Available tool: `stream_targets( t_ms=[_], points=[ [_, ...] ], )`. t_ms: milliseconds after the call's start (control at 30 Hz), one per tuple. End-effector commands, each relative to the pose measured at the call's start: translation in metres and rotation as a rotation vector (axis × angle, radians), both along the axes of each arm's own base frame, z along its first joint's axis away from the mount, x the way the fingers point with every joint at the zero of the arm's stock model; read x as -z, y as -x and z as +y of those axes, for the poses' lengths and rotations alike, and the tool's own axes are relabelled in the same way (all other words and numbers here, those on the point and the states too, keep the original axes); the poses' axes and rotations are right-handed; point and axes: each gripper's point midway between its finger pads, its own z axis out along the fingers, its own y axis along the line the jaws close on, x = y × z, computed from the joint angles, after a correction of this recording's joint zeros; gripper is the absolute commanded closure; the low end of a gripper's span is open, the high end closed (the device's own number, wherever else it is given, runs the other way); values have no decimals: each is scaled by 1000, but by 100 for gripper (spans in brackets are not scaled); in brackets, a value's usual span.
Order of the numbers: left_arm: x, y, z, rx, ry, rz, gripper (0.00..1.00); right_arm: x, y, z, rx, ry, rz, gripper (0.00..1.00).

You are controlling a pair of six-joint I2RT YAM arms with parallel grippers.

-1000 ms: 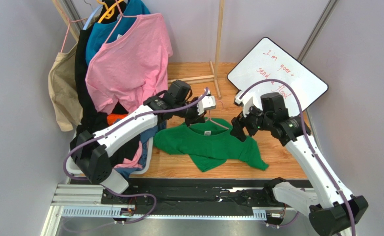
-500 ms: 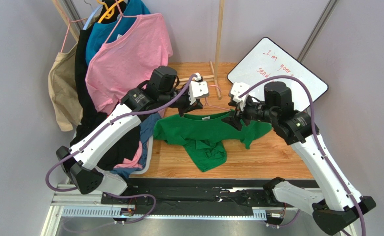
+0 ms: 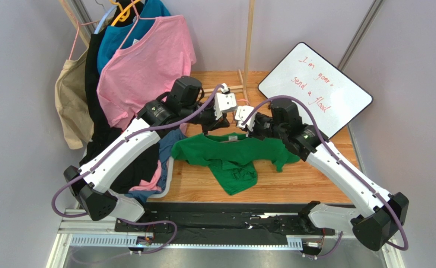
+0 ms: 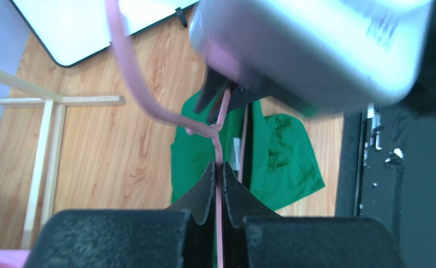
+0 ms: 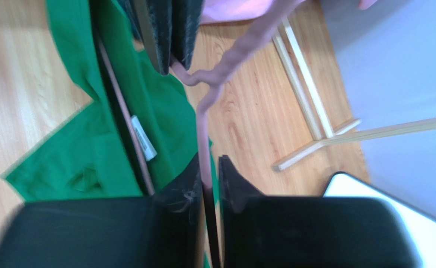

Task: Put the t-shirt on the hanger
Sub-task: Place the hanger at the clothesline.

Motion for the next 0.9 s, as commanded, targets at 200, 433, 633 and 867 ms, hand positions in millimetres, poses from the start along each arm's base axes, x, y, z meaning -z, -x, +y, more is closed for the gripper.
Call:
stream_targets(
  t_ms=[200,433,633,867],
  points=[
    [-30,15,38,131,182,224,39,-68,4,-2,-70,-165,-213,100],
    [-51,37,56,214,202,198,17,-94,37,0,-192,-204,-208,100],
    [-47,57,47,227,167,154,20,-106,43,1,-221,-196,-219,100],
    [-24,57,12,187,41,188,34,-121,50,6,-263,-208,-273,100]
  ],
)
